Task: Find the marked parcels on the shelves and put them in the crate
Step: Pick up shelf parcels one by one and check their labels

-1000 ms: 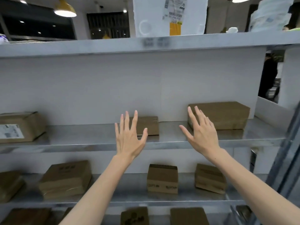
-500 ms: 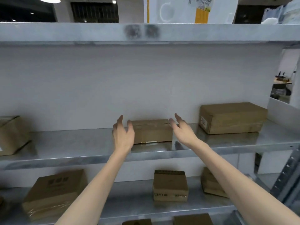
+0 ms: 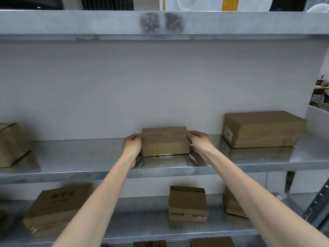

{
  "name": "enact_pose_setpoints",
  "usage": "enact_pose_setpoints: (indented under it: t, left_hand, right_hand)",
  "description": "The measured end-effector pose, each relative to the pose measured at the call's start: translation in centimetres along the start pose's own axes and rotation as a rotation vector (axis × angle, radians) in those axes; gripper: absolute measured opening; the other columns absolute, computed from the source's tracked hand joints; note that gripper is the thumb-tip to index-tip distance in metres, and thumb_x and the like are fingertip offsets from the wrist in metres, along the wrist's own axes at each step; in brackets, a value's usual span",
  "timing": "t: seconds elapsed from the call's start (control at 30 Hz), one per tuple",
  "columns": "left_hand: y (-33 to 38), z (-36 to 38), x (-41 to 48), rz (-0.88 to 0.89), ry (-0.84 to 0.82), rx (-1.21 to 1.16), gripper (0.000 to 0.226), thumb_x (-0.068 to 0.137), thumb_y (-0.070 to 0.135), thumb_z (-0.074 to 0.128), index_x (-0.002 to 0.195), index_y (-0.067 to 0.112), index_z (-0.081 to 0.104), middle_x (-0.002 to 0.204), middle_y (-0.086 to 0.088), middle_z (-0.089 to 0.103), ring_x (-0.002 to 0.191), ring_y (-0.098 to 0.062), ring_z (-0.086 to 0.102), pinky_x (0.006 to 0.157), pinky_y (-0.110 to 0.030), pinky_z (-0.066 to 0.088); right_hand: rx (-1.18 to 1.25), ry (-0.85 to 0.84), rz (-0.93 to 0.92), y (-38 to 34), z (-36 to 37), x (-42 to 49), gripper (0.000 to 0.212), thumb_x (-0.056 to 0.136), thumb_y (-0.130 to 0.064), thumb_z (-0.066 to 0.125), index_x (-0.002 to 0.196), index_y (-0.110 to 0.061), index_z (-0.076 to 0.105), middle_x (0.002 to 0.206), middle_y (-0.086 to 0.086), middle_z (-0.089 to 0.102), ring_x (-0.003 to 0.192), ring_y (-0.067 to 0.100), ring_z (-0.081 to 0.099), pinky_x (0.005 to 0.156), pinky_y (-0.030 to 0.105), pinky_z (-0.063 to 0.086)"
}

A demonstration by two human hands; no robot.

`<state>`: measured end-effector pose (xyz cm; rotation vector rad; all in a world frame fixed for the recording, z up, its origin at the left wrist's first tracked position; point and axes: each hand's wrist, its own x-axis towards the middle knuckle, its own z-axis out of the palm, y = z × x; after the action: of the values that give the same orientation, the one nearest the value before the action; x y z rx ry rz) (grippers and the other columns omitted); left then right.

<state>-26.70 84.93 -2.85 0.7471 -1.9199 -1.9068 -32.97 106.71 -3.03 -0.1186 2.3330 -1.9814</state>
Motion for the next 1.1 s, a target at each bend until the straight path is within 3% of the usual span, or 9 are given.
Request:
enact_pose_setpoints:
  t: [0.1, 0.17, 0.3, 0.5, 0.57, 0.7, 0.83, 1.0, 1.1]
  left_hand:
    - [0.8, -0.2, -0.8, 0.123, -0.036, -0.028, 0.027, 0.1, 0.006, 0.045, 0.109, 0.016, 0.068, 0.098, -0.003, 0.068, 0.089, -0.018, 0.063, 0.07, -0.024, 0.048]
    - [1.3, -0.4, -1.0, 0.183, -0.057, -0.016, 0.034, 0.097, -0.002, 0.042, 0.11, 0.017, 0.067, 0.105, -0.003, 0.07, 0.094, -0.015, 0.064, 0.078, -0.022, 0.05]
    - [1.5, -0.4, -1.0, 0.263, -0.058, 0.055, 0.05, 0.091, -0.012, 0.036, 0.122, 0.01, 0.068, 0.116, -0.005, 0.071, 0.108, -0.02, 0.066, 0.096, -0.035, 0.055]
    - [1.2, -0.1, -2.0, 0.282, -0.03, 0.017, 0.049, 0.094, -0.011, 0.04, 0.127, 0.017, 0.062, 0.115, -0.006, 0.066, 0.11, -0.023, 0.062, 0.1, -0.036, 0.052]
    - [1.2, -0.2, -2.4, 0.279, -0.043, -0.003, 0.044, 0.095, -0.006, 0.044, 0.123, 0.021, 0.063, 0.114, -0.003, 0.066, 0.109, -0.02, 0.062, 0.097, -0.036, 0.054]
    - [2.4, -0.2, -3.0, 0.251, -0.043, -0.131, 0.025, 0.104, 0.009, 0.04, 0.109, 0.016, 0.063, 0.099, 0.005, 0.067, 0.091, -0.009, 0.063, 0.074, -0.026, 0.054]
    - [3.1, -0.2, -3.0, 0.267, -0.037, -0.18, 0.028, 0.103, 0.013, 0.042, 0.11, 0.006, 0.068, 0.097, -0.003, 0.07, 0.086, -0.014, 0.064, 0.073, -0.031, 0.055]
    - [3.5, -0.1, -3.1, 0.274, -0.031, -0.237, 0.026, 0.101, 0.007, 0.044, 0.102, 0.004, 0.07, 0.092, -0.002, 0.07, 0.075, -0.004, 0.065, 0.066, -0.024, 0.058]
    - [3.3, 0.0, -3.2, 0.251, -0.014, -0.253, 0.02, 0.098, 0.001, 0.048, 0.1, 0.005, 0.067, 0.088, -0.002, 0.069, 0.069, -0.003, 0.066, 0.063, -0.02, 0.055]
  right_hand:
    - [0.024, -0.006, -0.069, -0.7, -0.5, -0.3, 0.02, 0.099, -0.011, 0.054, 0.112, -0.016, 0.068, 0.101, -0.003, 0.071, 0.097, 0.016, 0.066, 0.087, 0.029, 0.052]
    - [0.056, 0.009, -0.114, -1.1, -0.7, -0.5, 0.024, 0.096, -0.001, 0.054, 0.102, -0.019, 0.068, 0.098, -0.005, 0.071, 0.09, 0.012, 0.065, 0.083, 0.027, 0.052]
    - [0.073, 0.025, -0.193, -1.5, -0.9, -0.3, 0.036, 0.089, 0.008, 0.056, 0.118, -0.009, 0.066, 0.115, 0.004, 0.07, 0.104, 0.016, 0.067, 0.089, 0.028, 0.055]
    - [0.098, 0.075, -0.167, -0.6, -0.6, -0.1, 0.038, 0.083, 0.013, 0.053, 0.107, -0.013, 0.065, 0.108, 0.005, 0.072, 0.105, 0.02, 0.068, 0.088, 0.033, 0.057]
    - [0.129, 0.09, -0.136, -0.6, -0.5, 0.0, 0.032, 0.086, 0.008, 0.052, 0.106, -0.013, 0.065, 0.106, 0.004, 0.072, 0.102, 0.019, 0.069, 0.085, 0.031, 0.058]
    - [0.269, 0.105, -0.099, -1.7, -0.8, -0.4, 0.023, 0.099, -0.007, 0.045, 0.113, -0.009, 0.064, 0.106, 0.005, 0.07, 0.1, 0.018, 0.067, 0.084, 0.03, 0.056]
    - [0.359, 0.111, -0.122, -2.4, -1.1, -0.5, 0.024, 0.102, -0.027, 0.052, 0.113, -0.01, 0.064, 0.105, 0.004, 0.071, 0.099, 0.015, 0.069, 0.077, 0.028, 0.057]
    - [0.347, 0.064, -0.197, -2.8, -1.5, -0.8, 0.013, 0.099, -0.019, 0.058, 0.102, -0.017, 0.071, 0.106, 0.003, 0.074, 0.104, 0.017, 0.069, 0.092, 0.034, 0.056]
    - [0.357, 0.04, -0.204, -2.7, -1.7, -1.0, 0.014, 0.098, -0.012, 0.059, 0.1, -0.02, 0.07, 0.106, 0.002, 0.073, 0.1, 0.014, 0.068, 0.093, 0.03, 0.054]
